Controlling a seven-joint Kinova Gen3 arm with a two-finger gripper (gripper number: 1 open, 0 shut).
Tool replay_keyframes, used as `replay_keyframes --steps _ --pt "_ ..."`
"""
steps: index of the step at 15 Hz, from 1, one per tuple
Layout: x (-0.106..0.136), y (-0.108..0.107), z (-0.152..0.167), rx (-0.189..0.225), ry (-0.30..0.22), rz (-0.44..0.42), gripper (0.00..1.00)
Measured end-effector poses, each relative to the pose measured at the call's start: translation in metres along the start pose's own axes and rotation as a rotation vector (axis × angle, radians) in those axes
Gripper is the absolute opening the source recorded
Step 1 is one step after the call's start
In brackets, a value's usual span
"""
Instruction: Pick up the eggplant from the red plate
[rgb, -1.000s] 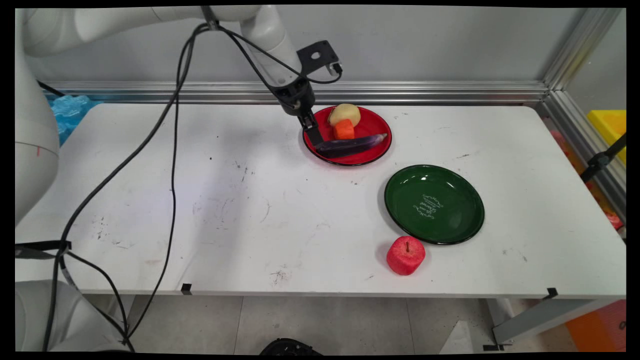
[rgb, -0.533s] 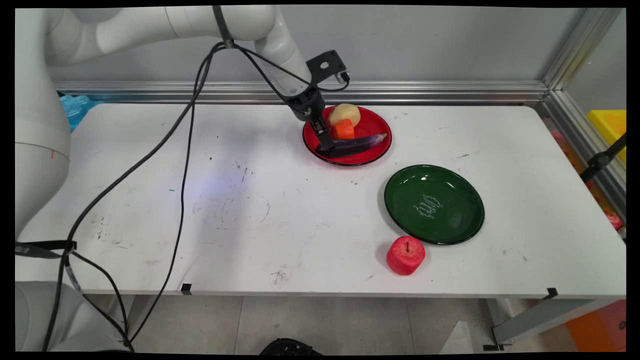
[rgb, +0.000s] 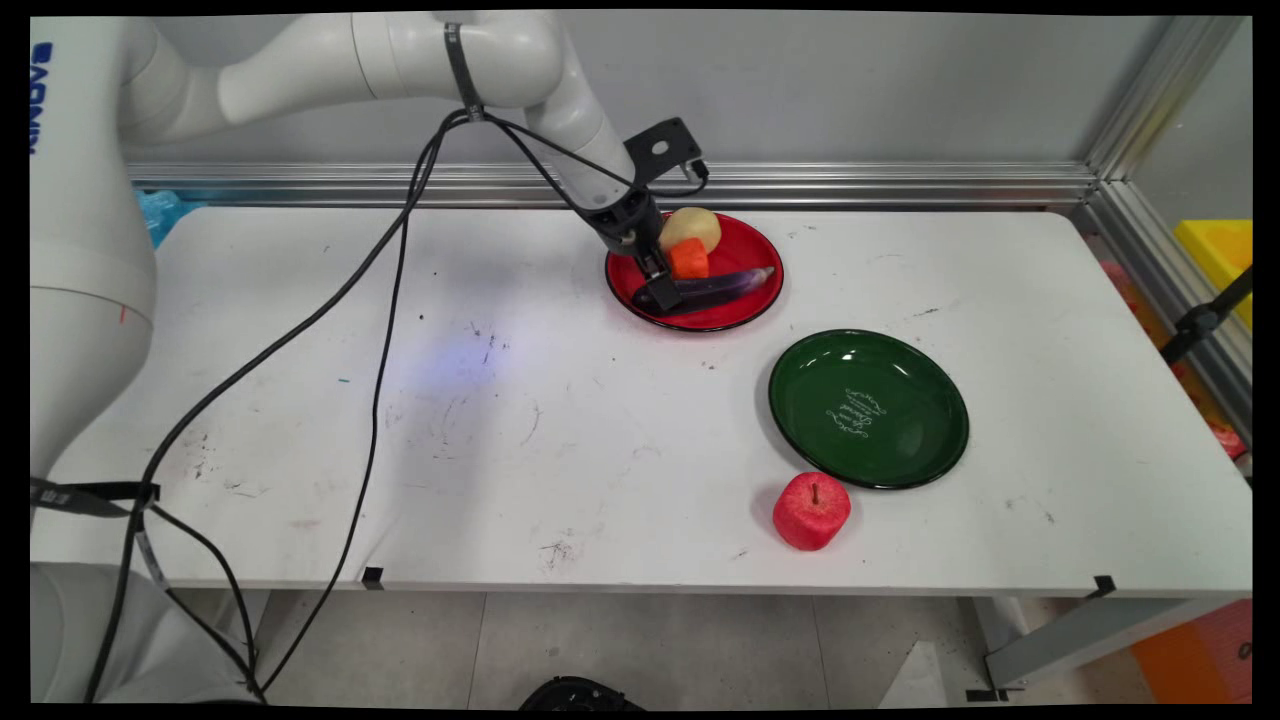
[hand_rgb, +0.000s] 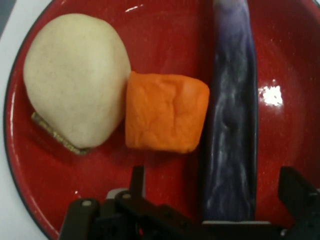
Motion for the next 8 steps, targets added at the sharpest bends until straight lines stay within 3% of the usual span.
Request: replay_keyframes --steps 4,5,8 --pt "-0.0007 0.0009 0.0063 -0.013 0.003 -0.004 1.0" --pt "-0.0009 0.0013 0.0078 -0.018 0.004 -0.005 0.0" --pt "-0.0013 0.0023 0.0102 -0.027 0.005 -0.009 0.0"
